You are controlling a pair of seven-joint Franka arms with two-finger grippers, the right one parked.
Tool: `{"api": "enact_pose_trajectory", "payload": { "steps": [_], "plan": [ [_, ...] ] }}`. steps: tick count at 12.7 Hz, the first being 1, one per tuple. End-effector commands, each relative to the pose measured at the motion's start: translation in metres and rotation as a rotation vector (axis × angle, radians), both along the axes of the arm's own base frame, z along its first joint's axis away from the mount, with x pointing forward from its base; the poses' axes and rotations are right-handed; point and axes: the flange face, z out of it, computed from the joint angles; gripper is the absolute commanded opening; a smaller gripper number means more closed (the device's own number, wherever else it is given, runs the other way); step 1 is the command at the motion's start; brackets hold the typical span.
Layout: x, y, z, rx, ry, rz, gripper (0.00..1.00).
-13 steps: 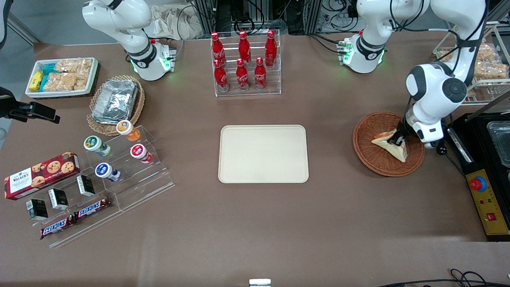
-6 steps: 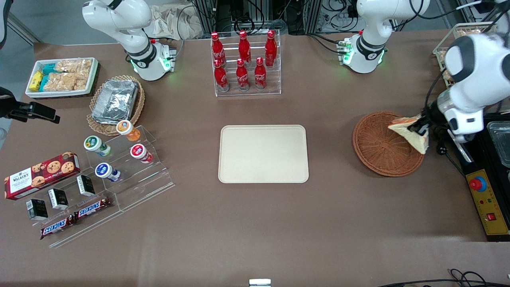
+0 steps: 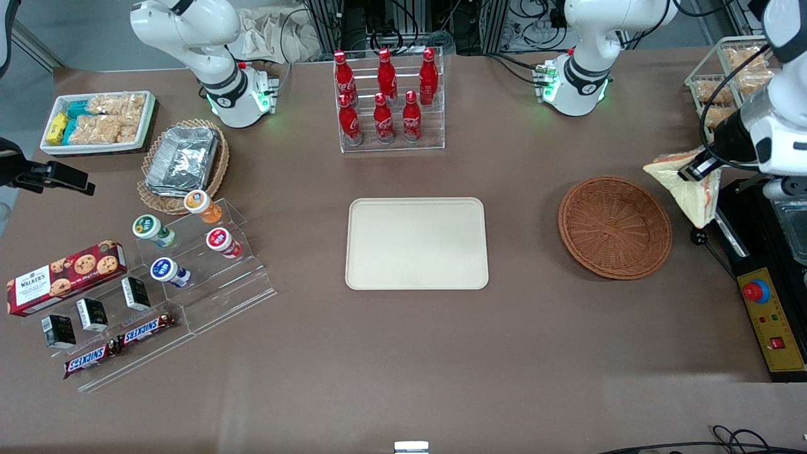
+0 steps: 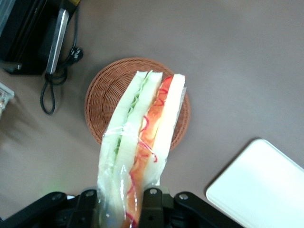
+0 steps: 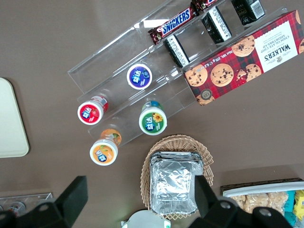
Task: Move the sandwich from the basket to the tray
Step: 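Carry the held sandwich with the left gripper over the cream tray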
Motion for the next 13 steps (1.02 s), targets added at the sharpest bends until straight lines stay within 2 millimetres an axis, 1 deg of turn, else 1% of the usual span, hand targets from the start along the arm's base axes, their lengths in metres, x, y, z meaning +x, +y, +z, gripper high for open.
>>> {"api": "enact_pose_trajectory", "payload": {
  "steps": [1, 2, 4, 6, 9, 11, 13],
  "plan": [
    [0.005, -0.034, 0.034, 0.021, -0.04, -0.148, 0.0],
    [0.006, -0.061, 0.039, 0.022, -0.05, -0.197, 0.0],
    [0.004, -0.119, 0.039, 0.022, -0.042, -0.3, 0.0],
    [-0.002, -0.164, 0.027, 0.019, -0.02, -0.381, 0.0],
    [-0.003, -0.21, -0.005, 0.011, 0.027, -0.429, 0.0],
    [0.0, -0.237, -0.03, 0.004, 0.043, -0.443, 0.0],
    [0.002, -0.267, -0.061, 0.005, 0.029, -0.424, 0.0]
  ]
}}
